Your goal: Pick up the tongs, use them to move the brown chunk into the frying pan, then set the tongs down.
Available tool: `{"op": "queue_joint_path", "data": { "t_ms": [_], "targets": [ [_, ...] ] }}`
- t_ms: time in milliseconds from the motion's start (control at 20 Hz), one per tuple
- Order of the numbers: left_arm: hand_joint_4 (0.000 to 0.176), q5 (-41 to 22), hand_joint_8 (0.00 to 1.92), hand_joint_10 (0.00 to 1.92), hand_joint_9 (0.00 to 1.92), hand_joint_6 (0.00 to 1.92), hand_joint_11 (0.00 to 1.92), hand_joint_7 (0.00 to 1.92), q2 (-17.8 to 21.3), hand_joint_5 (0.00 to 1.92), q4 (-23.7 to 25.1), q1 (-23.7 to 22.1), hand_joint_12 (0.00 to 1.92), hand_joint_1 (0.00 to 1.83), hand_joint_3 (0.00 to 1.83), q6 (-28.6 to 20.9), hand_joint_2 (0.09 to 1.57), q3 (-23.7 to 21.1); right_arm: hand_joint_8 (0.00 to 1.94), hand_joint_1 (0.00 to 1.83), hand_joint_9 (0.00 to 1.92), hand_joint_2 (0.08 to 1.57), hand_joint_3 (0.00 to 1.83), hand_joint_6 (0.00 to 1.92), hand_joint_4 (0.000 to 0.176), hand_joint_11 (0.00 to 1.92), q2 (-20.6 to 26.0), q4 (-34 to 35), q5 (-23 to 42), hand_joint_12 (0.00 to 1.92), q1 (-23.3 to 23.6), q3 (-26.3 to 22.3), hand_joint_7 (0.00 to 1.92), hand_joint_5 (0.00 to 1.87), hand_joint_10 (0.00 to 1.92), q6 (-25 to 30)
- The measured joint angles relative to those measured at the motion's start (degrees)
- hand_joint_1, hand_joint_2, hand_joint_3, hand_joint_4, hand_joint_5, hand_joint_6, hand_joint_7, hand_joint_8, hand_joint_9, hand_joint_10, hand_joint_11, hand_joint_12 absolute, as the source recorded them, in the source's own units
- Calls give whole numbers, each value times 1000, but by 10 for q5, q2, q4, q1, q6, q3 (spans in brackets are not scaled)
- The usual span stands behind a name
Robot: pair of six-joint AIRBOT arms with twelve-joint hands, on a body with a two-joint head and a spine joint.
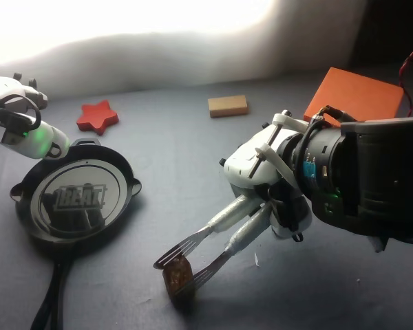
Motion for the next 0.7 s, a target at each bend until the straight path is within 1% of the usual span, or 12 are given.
{"op": "queue_joint_path", "data": {
  "t_ms": [100, 150, 200, 250, 300, 350, 400, 450, 550, 600, 650, 700],
  "targets": [
    [21, 0, 3, 3, 191, 6, 0, 179, 0, 115, 0, 0, 512, 282, 0, 0, 1346, 0, 776, 1260, 1231, 1081, 0, 945, 0, 777, 0, 0, 0, 1330, 0, 0, 1184, 953, 567, 0],
    [18, 0, 2, 3, 180, 2, 0, 179, 0, 110, 0, 0, 456, 275, 1, 0, 1353, 0, 911, 1241, 1191, 1108, 0, 1018, 0, 786, 0, 0, 0, 1474, 0, 0, 1114, 907, 743, 0],
    [24, 0, 1, 4, 186, 1, 0, 180, 0, 110, 0, 0, 498, 257, 1, 0, 1354, 0, 936, 1235, 1174, 1110, 0, 1008, 0, 808, 0, 0, 0, 1517, 0, 0, 1098, 918, 843, 0],
    [24, 0, 0, 4, 189, 1, 0, 179, 0, 105, 0, 0, 515, 235, 4, 0, 1360, 0, 708, 1147, 1157, 1153, 2, 1103, 0, 805, 0, 0, 0, 1542, 0, 0, 1148, 900, 886, -1],
    [20, 0, 0, 3, 191, 6, 0, 177, 0, 119, 0, 0, 519, 257, 1, 0, 1356, 0, 538, 1116, 1139, 1178, 0, 1166, 0, 819, 0, 0, 1, 1589, 0, 0, 1221, 870, 973, -2],
    [20, 0, 1, 1, 186, 4, 0, 172, 0, 117, 0, 0, 493, 248, 1, 0, 1358, 0, 512, 1103, 1139, 1177, 0, 1163, 0, 825, 0, 0, 1, 1596, 0, 0, 1234, 874, 983, -3],
    [22, 0, 3, 3, 193, 3, 0, 182, 0, 117, 0, 0, 514, 271, 0, 0, 1356, 0, 505, 1093, 1130, 1179, 1, 1172, 0, 823, 0, 0, 1, 1605, 0, 0, 1235, 869, 992, -3],
    [24, 0, 1, 2, 193, 2, 0, 179, 0, 103, 0, 0, 519, 244, 1, 0, 1358, 0, 488, 1086, 1115, 1186, 2, 1190, 0, 804, 0, 0, 2, 1597, 0, 0, 1227, 857, 984, -3],
    [27, 0, 0, 0, 183, 3, 0, 172, 0, 106, 0, 0, 492, 275, 0, 0, 1352, 0, 346, 1070, 1177, 1178, 0, 1163, 0, 821, 0, 0, 2, 1545, 0, 0, 1323, 881, 866, -3],
    [23, 0, 0, 0, 175, 5, 0, 171, 0, 117, 0, 0, 461, 263, 0, 0, 1352, 0, 319, 1049, 1194, 1191, 2, 1204, 0, 811, 0, 0, 2, 1578, 0, 0, 1378, 859, 902, -4],
    [23, 0, 0, 0, 175, 5, 0, 171, 0, 117, 0, 1, 461, 263, 0, 0, 1352, 0, 319, 1049, 1194, 1191, 2, 1204, 0, 811, 0, 0, 2, 1578, 0, 0, 1378, 859, 902, -4],
    [21, 0, 0, 0, 168, 4, 0, 162, 0, 118, 1, 2, 455, 251, 1, 0, 1357, 0, 322, 769, 1185, 1278, 21, 951, 0, 795, 0, 0, 2, 1614, 0, 0, 1387, 955, 933, -4]
  ]
}}
